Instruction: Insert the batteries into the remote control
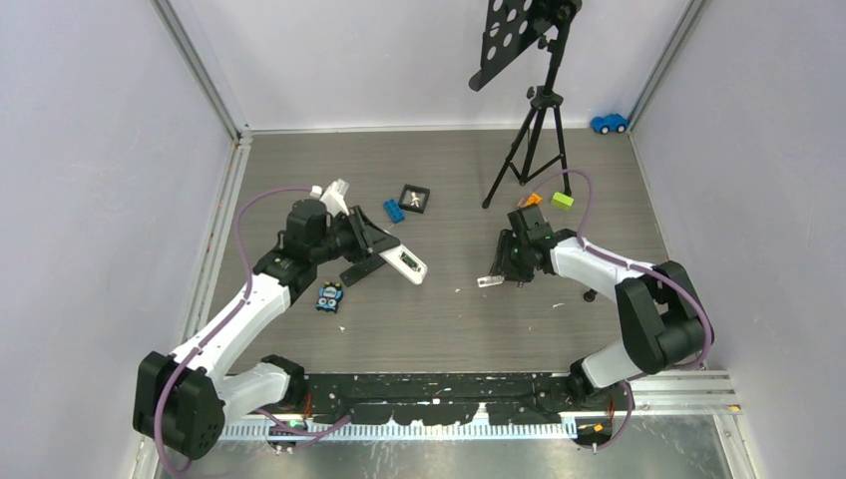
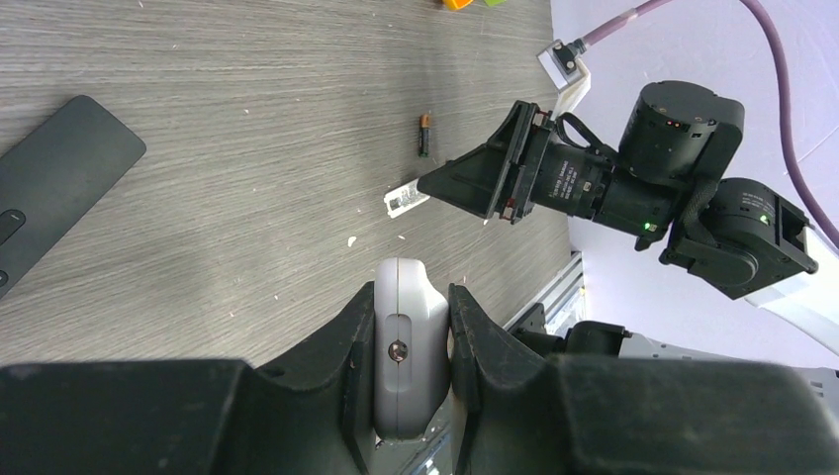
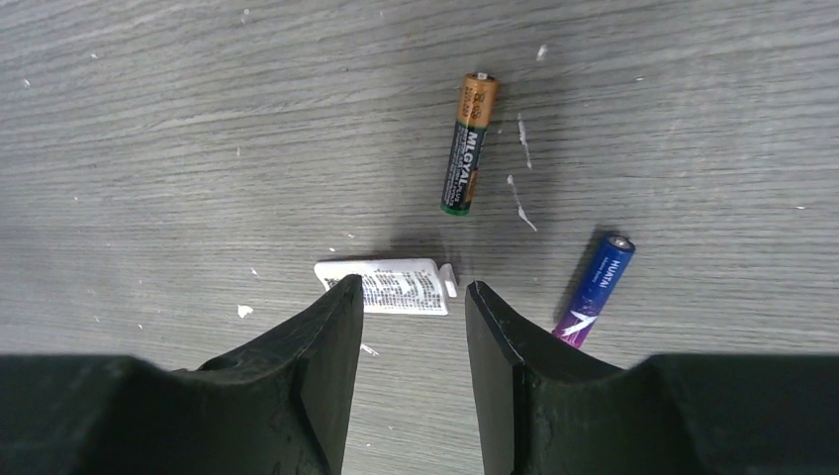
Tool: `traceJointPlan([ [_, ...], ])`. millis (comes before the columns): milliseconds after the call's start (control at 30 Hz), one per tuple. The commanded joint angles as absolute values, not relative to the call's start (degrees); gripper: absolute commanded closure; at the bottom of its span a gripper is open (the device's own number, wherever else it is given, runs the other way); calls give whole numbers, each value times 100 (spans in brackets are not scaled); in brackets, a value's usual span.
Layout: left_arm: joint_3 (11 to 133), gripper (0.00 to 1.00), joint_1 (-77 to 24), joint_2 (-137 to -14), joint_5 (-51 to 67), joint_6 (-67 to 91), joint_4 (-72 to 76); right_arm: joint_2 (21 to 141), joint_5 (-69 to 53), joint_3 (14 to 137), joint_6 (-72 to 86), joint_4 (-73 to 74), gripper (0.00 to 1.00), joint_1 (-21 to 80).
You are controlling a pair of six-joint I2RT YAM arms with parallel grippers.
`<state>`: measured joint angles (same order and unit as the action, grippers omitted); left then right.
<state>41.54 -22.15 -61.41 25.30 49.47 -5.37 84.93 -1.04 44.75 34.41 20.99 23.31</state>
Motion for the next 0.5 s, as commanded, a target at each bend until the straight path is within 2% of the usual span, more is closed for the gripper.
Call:
traceJointPlan([
  [0, 4234, 100, -2215, -6200, 2708, 5065, -69, 8546, -506, 4423, 3229, 1804, 52, 2279],
  [467, 4210, 100, -2215, -6459, 2990, 5326, 422, 8696, -239, 4372, 3235, 1786, 58, 2259],
])
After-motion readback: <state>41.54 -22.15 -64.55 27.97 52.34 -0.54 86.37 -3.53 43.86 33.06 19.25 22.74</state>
